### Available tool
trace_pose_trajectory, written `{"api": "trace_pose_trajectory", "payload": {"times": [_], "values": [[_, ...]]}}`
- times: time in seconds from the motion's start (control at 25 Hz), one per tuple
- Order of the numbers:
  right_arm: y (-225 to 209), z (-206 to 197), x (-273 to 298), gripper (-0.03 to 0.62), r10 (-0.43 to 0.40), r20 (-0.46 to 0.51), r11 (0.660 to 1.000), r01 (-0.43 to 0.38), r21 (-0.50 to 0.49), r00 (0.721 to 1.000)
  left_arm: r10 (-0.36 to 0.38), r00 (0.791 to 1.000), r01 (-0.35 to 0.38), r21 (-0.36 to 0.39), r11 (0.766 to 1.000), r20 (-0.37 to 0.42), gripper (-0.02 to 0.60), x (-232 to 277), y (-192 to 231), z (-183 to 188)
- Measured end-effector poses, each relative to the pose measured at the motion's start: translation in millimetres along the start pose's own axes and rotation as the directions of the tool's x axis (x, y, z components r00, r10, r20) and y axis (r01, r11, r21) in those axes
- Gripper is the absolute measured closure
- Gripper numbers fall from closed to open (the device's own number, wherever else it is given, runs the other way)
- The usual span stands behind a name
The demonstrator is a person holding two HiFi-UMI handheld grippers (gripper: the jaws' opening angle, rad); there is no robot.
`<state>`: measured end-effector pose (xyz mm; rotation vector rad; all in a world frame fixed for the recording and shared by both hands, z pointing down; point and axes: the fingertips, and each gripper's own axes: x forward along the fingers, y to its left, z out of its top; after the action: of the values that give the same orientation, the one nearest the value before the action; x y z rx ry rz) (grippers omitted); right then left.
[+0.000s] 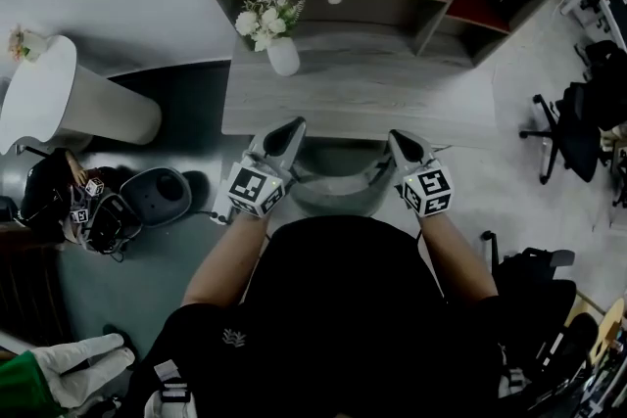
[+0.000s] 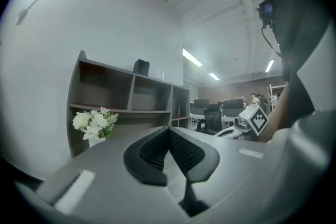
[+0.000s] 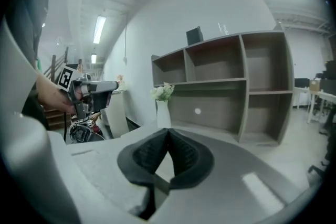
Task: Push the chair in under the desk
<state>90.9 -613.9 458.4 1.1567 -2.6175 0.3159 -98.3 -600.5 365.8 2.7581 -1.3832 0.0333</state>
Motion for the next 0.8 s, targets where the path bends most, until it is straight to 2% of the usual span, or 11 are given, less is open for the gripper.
{"api": "trace_pose_trajectory", "payload": {"times": [0.24, 0.4, 0.52, 0.8], "values": [[-7.8, -3.2, 0.0, 0.591, -0.032, -0.001, 0.999, 0.032, 0.023, 0.999, 0.022, 1.000, -0.021, 0.044, 0.999, -0.016, 0.577, -2.4, 4.8, -7.1], [-7.4, -2.2, 1.9, 0.591, -0.035, -0.001, 0.999, 0.035, 0.028, 0.999, -0.018, 0.999, 0.019, 0.007, 1.000, -0.033, 0.577, 0.7, 1.8, -9.5], [-7.0, -2.9, 0.6, 0.591, -0.038, 0.001, 0.999, 0.038, 0.032, 0.999, -0.034, 0.998, 0.035, 0.019, 0.999, -0.048, 0.577, 2.2, -3.0, -12.1], [-5.5, -5.9, -3.6, 0.592, -0.044, -0.004, 0.998, 0.044, 0.034, 0.999, 0.003, 0.998, 0.001, 0.061, 0.998, -0.066, 0.577, -2.2, 0.4, -17.0]]}}
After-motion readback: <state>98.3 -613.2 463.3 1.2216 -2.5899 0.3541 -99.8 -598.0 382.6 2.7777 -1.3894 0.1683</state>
